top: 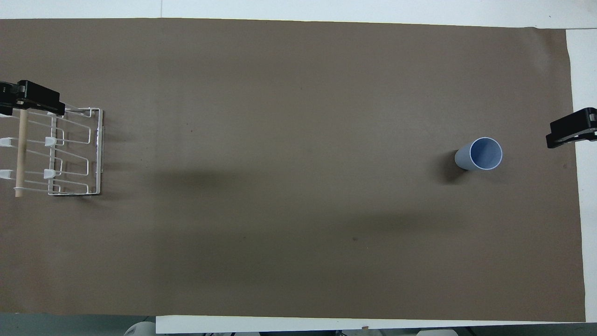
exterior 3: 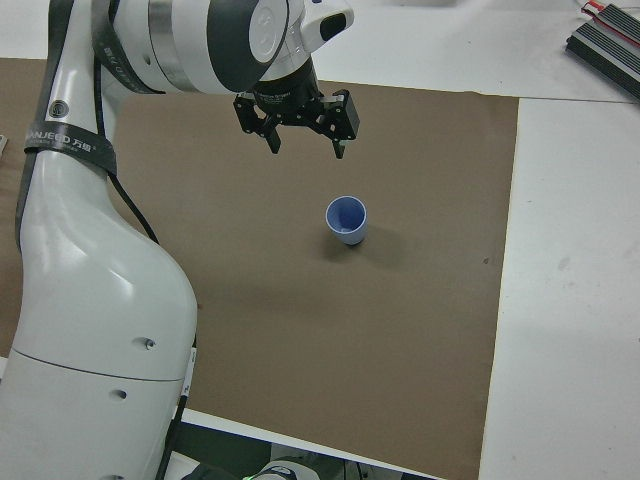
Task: Hang cup on cup holder
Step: 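Reach the right gripper down to the light blue cup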
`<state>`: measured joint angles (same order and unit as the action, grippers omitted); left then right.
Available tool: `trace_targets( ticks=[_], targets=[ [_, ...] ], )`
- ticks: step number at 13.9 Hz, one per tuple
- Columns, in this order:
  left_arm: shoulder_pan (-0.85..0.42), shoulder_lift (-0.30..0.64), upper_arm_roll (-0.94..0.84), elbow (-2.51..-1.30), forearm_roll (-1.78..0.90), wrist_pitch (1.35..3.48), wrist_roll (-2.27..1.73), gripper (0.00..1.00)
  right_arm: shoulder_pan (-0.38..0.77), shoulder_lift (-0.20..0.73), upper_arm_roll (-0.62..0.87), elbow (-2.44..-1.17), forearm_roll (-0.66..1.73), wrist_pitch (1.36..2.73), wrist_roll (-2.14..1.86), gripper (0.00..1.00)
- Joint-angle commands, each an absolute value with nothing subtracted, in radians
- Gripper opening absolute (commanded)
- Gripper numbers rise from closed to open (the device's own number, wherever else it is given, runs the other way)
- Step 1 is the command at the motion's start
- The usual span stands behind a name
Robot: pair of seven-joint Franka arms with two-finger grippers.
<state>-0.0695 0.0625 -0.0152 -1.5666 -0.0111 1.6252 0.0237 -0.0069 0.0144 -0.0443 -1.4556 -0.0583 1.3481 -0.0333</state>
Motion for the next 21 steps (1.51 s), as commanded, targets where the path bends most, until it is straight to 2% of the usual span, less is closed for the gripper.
trace_targets(
  ticks=[1, 6, 7, 9, 10, 12, 15, 21],
  targets=[
    [-0.06, 0.029, -0.026, -1.601, -0.002, 1.618, 0.021, 1.0, -0.024, 0.017, -0.04, -1.445, -0.049, 1.353, -0.048, 1.0],
    [-0.057, 0.029, -0.026, -1.601, -0.002, 1.615, 0.02, 1.0, -0.029, 0.002, -0.051, -1.479, -0.032, 1.353, -0.054, 1.0],
    [-0.057, 0.029, -0.026, -1.601, -0.002, 1.617, 0.02, 1.0, -0.025, -0.024, -0.049, -1.543, -0.031, 1.391, -0.052, 1.0],
    [-0.057, 0.029, -0.026, -1.6, -0.002, 1.615, 0.02, 1.0, -0.037, -0.131, -0.051, -1.827, -0.029, 1.669, -0.093, 1.0],
    [-0.058, 0.029, -0.026, -1.598, -0.003, 1.615, 0.018, 1.0, -0.058, -0.156, -0.052, -1.958, -0.026, 1.797, -0.122, 1.0],
    [-0.058, 0.029, -0.026, -1.598, -0.002, 1.614, -0.021, 1.0, -0.077, -0.109, -0.052, -2.063, -0.009, 1.941, -0.129, 1.0],
    [-0.058, 0.023, -0.026, -1.597, -0.002, 1.6, -0.051, 1.0, -0.09, -0.008, -0.052, -2.074, -0.009, 2.032, -0.135, 1.0],
    [-0.058, 0.015, -0.026, -1.597, -0.002, 1.589, -0.051, 1.0, -0.118, 0.075, -0.052, -2.161, -0.009, 2.22, -0.253, 0.98]
  ],
)
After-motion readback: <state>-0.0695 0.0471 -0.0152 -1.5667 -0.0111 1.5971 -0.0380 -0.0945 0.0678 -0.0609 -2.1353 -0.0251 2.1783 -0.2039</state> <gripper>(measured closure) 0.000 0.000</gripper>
